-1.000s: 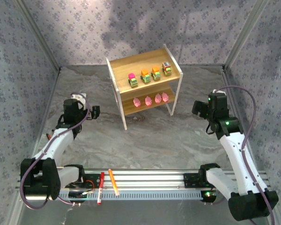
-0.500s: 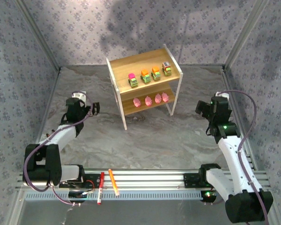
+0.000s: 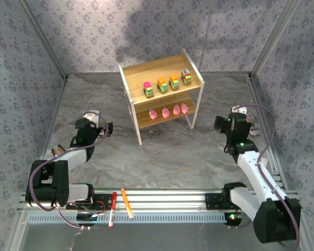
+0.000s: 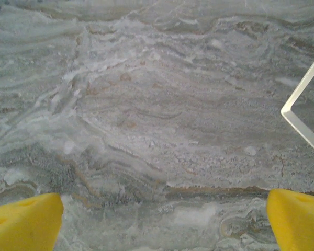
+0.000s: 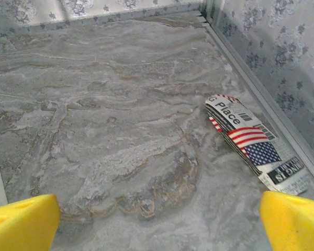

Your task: Place and organize the plastic toys onto the shelf

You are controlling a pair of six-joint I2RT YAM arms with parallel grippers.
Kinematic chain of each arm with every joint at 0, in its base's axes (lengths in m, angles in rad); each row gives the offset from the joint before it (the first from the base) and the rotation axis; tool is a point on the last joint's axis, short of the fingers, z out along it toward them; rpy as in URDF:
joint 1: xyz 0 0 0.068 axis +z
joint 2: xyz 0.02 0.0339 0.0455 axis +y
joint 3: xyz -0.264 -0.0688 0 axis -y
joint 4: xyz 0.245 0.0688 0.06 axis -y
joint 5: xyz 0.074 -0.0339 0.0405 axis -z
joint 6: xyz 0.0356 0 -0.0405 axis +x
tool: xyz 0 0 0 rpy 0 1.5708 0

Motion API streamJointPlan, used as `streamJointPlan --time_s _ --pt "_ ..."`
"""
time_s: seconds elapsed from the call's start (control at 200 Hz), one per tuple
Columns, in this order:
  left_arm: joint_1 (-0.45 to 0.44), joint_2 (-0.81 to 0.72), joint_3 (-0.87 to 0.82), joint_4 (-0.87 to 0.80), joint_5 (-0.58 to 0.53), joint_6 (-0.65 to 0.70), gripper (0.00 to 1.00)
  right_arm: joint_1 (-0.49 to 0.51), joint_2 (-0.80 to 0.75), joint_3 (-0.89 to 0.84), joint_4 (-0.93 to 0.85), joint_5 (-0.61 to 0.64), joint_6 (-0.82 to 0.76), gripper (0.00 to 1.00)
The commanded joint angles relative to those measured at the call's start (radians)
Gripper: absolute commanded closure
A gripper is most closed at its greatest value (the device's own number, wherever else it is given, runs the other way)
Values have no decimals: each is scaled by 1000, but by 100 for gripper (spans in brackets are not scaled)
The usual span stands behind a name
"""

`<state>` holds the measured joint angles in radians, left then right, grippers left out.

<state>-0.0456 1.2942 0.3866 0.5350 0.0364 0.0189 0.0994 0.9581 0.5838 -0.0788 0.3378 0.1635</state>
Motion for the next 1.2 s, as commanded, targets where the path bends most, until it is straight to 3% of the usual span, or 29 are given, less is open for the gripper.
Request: streamJointPlan --time_s 0.0,0.345,0.55,0.72,1.194 --pt "7 0 -16 123 25 33 0 8 39 -44 167 25 -61 0" --pt "14 130 -1 221 26 61 0 10 171 -157 515 -11 -183 0" --pt "48 148 -18 279 68 31 0 -6 249 -160 630 -77 -225 0" --pt "55 218 2 299 62 21 0 -37 282 -173 681 -183 -257 0" --pt "72 235 0 324 76 5 0 -77 319 -211 749 -243 -236 0"
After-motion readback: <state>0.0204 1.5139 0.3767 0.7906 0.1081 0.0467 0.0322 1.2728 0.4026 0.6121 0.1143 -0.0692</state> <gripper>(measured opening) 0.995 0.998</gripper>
